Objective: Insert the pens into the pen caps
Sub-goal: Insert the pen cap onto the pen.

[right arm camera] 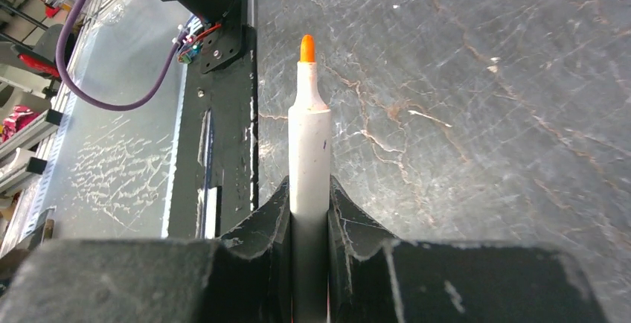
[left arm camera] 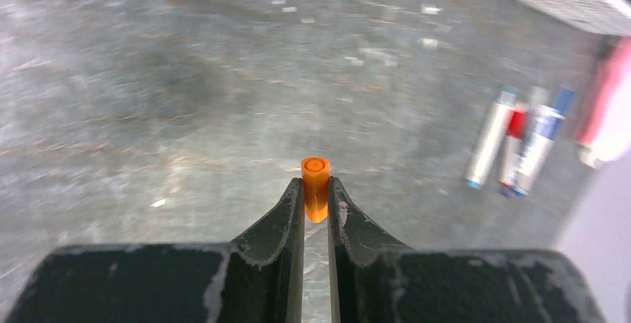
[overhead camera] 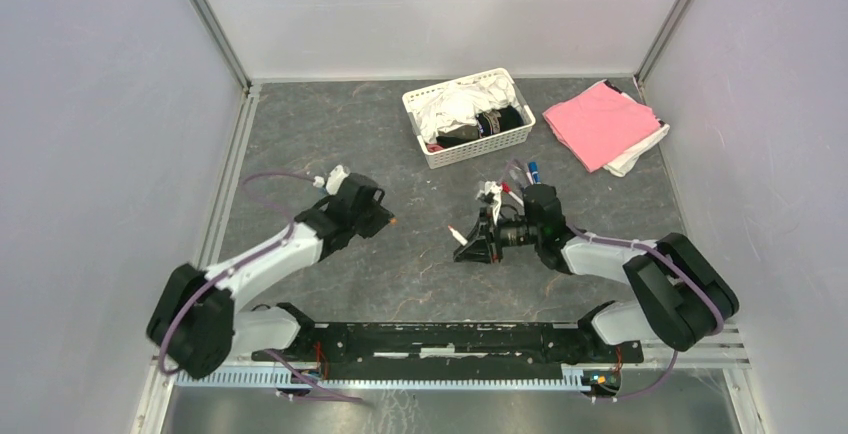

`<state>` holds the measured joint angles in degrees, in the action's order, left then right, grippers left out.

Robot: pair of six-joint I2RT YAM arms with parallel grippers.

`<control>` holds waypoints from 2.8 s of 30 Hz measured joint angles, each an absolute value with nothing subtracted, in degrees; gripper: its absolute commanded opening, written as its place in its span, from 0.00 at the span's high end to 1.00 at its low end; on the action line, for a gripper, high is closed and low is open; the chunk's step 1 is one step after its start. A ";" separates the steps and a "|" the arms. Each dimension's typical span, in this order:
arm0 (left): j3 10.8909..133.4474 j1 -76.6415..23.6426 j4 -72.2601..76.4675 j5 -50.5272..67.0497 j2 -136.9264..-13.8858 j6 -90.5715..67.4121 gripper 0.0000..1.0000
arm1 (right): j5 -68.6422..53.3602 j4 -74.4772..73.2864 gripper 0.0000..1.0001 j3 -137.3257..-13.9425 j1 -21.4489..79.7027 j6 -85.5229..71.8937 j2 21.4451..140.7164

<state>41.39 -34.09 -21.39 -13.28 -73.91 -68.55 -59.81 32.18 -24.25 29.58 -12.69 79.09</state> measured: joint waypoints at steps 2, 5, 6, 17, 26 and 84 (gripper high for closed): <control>36.27 -34.09 -13.02 -11.42 -68.36 -66.46 0.98 | -57.52 34.09 1.00 -23.07 31.75 -14.63 79.57; 29.26 -34.11 0.32 -8.10 -62.87 -64.01 0.98 | -54.89 36.99 1.00 -23.03 34.57 -16.82 80.18; 27.64 -34.11 4.29 -7.01 -62.30 -63.51 0.98 | -54.22 37.82 1.00 -23.03 35.16 -17.43 80.38; 18.61 -34.74 39.70 3.62 -65.34 -62.96 0.98 | -47.92 40.21 1.00 -23.75 38.17 -24.03 84.75; 17.19 -37.85 48.80 4.78 -67.68 -62.96 0.98 | -45.52 40.23 1.00 -25.28 38.26 -27.92 85.30; 16.43 -42.50 43.53 -2.66 -65.76 -62.92 0.98 | -46.68 42.89 1.00 -25.80 37.06 -33.19 84.40</control>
<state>16.43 -42.50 43.53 -2.66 -65.76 -62.92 -46.68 42.89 -25.80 37.06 -33.19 84.40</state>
